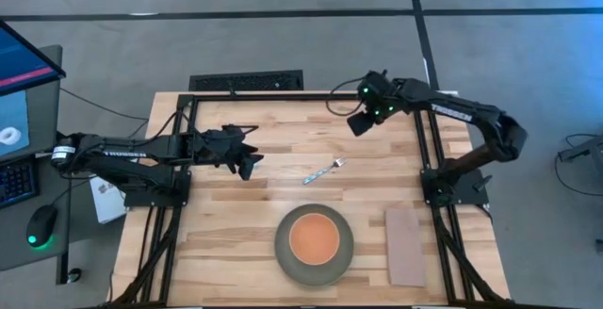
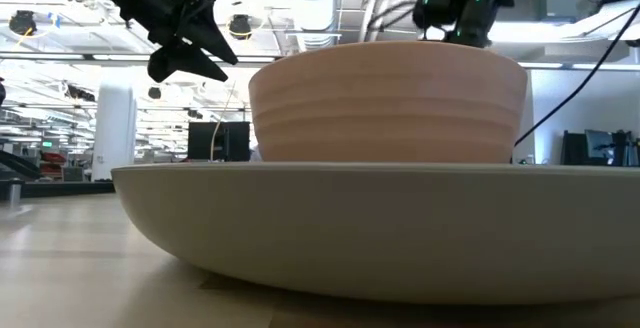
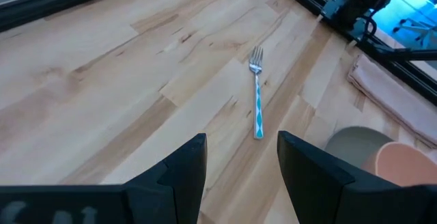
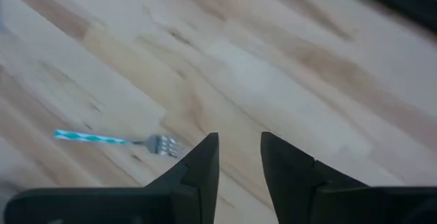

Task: Set table place
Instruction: Put the blue fork on the right of the gray plate on the table

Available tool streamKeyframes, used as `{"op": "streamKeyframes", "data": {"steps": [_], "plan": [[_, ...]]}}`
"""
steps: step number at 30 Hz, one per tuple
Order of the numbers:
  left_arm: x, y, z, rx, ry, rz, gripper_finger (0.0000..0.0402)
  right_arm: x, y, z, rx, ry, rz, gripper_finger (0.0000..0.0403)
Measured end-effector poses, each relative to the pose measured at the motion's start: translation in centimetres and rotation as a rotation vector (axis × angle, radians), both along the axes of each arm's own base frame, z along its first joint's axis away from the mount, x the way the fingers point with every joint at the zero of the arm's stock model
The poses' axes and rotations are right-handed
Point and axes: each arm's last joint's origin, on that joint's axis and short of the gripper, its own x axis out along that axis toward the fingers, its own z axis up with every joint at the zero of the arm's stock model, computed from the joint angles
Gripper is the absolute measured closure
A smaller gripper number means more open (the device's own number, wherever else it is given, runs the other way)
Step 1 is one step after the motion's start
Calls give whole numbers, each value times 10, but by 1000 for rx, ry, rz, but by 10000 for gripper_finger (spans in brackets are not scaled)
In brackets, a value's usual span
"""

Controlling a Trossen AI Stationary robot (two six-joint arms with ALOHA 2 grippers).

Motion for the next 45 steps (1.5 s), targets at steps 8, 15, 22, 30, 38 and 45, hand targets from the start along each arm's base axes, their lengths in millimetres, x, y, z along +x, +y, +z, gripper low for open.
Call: {"op": "streamKeyframes", "data": {"steps": [8, 15, 22, 30, 38, 45], "plan": [[-1, -1, -2, -10, 20, -15, 232, 22, 6, -38, 61, 64, 30, 275], [-1, -1, -2, -10, 22, -15, 232, 35, 16, -46, 31, 94, 52, 275], [-1, -1, -2, -10, 21, -15, 232, 36, 18, -46, 29, 97, 20, 270], [-1, -1, -2, -9, 21, -15, 232, 36, 19, -46, 50, 86, 27, 198], [-1, -1, -2, -10, 26, -15, 232, 38, 26, -47, 11, 117, 29, 154], [-1, -1, -2, -9, 26, -15, 232, 46, 26, -44, 37, 16, 80, 154]]}}
